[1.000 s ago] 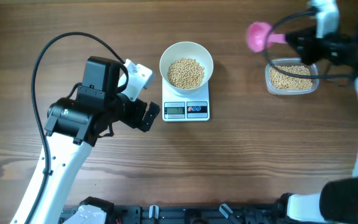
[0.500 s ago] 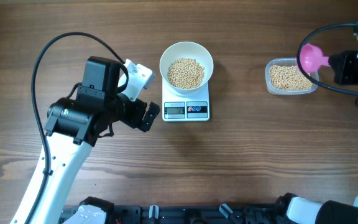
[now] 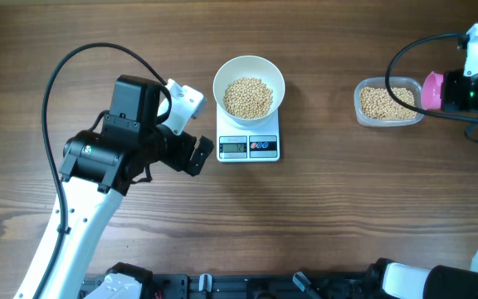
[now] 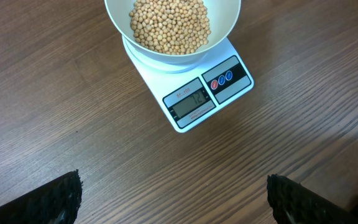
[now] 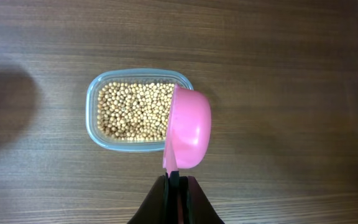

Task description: Scoop item into bowl and weigh 150g on scale

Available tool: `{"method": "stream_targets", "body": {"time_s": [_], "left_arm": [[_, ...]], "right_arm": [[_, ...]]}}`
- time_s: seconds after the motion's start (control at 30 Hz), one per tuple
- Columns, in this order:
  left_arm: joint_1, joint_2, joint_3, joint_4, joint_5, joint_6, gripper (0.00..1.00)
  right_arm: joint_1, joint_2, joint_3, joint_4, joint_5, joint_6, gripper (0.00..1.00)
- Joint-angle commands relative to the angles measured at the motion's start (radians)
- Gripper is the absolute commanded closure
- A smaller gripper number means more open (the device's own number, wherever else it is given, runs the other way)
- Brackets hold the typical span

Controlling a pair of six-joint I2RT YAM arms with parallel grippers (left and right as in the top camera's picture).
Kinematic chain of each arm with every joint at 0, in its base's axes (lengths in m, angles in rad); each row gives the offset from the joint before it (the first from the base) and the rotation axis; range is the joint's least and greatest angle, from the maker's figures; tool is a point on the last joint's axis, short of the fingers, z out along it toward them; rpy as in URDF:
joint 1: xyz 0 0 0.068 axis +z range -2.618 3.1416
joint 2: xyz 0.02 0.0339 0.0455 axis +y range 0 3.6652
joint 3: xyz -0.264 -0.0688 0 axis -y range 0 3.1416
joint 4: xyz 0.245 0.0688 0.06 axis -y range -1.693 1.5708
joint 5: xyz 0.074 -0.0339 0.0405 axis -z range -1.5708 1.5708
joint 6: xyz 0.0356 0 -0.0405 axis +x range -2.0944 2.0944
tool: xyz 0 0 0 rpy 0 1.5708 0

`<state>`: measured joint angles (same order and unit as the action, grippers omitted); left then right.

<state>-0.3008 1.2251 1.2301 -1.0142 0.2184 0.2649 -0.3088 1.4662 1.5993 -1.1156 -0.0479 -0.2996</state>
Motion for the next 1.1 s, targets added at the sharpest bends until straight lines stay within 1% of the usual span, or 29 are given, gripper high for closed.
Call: {"method": "stream_targets", "body": {"time_s": [0.0, 0.07, 0.13, 0.23, 0.3, 0.33, 0.4, 0.5, 0.77, 0.9, 1.07], "left_arm": [[0.005, -0.002, 0.011, 0.000, 0.006, 0.016, 0.00], [0.005, -0.002, 0.011, 0.000, 0.006, 0.016, 0.00], [0.005, -0.002, 0.011, 0.000, 0.006, 0.016, 0.00], [0.005, -0.002, 0.011, 0.000, 0.006, 0.016, 0.00], [0.005, -0.002, 0.011, 0.000, 0.006, 0.016, 0.00], [0.005, -0.002, 0.011, 0.000, 0.006, 0.016, 0.00], [0.005, -0.002, 0.011, 0.000, 0.006, 0.016, 0.00], [0.005, -0.002, 0.011, 0.000, 0.006, 0.016, 0.00], [0.005, -0.002, 0.011, 0.000, 0.006, 0.016, 0.00], [0.005, -0.002, 0.011, 0.000, 0.006, 0.016, 0.00], [0.005, -0.002, 0.011, 0.000, 0.006, 0.016, 0.00]], "right_arm": [[0.016, 0.010, 0.010, -0.008, 0.010, 0.011, 0.96], [0.073, 0.025, 0.010, -0.016, 0.039, 0.012, 0.96], [0.138, 0.059, 0.010, -0.019, 0.124, 0.034, 0.96], [0.275, 0.151, 0.010, -0.024, 0.336, 0.121, 0.96], [0.345, 0.192, 0.010, -0.026, 0.435, 0.169, 0.96], [0.365, 0.201, 0.010, -0.024, 0.466, 0.172, 0.96], [0.438, 0.244, 0.010, -0.017, 0.616, 0.168, 0.96], [0.489, 0.287, 0.010, -0.014, 0.784, 0.168, 0.96], [0.496, 0.388, 0.010, 0.010, 0.798, 0.138, 0.96], [0.496, 0.409, 0.010, 0.060, 0.734, 0.140, 0.96], [0.496, 0.458, 0.010, 0.048, 0.727, 0.115, 0.96]]}}
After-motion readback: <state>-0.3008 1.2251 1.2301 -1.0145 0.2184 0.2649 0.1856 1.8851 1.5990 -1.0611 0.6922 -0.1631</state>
